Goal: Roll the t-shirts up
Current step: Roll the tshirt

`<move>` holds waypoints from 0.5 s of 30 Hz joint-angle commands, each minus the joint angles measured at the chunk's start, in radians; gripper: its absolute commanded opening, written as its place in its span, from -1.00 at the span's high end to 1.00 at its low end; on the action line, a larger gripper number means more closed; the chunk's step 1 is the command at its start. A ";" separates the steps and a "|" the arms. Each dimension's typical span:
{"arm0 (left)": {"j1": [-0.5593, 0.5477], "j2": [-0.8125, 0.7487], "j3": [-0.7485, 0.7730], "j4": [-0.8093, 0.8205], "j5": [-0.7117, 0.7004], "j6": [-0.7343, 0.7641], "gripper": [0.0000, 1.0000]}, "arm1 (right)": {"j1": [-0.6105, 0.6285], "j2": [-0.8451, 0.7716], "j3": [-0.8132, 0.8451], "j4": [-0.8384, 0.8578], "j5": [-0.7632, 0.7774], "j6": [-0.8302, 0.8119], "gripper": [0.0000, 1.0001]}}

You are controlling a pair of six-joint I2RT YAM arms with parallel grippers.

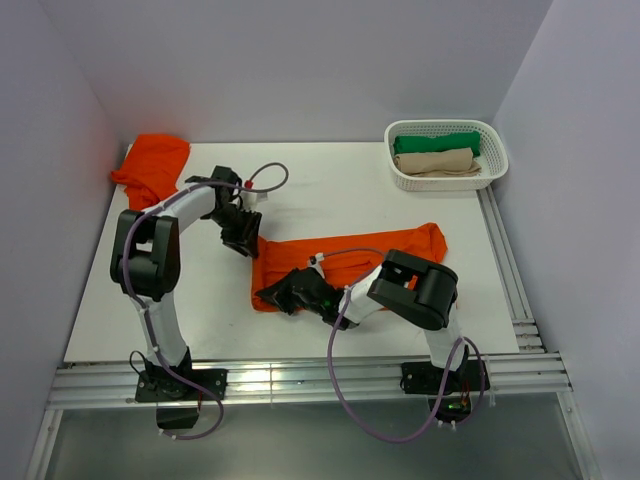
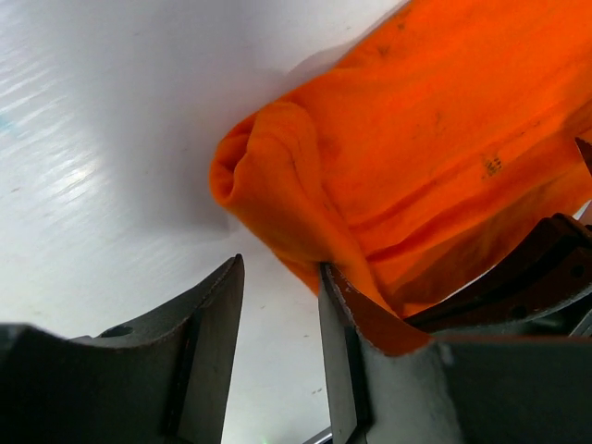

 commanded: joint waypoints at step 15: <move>-0.111 0.052 0.059 0.031 -0.164 -0.071 0.22 | -0.004 -0.095 -0.001 -0.190 0.070 -0.015 0.74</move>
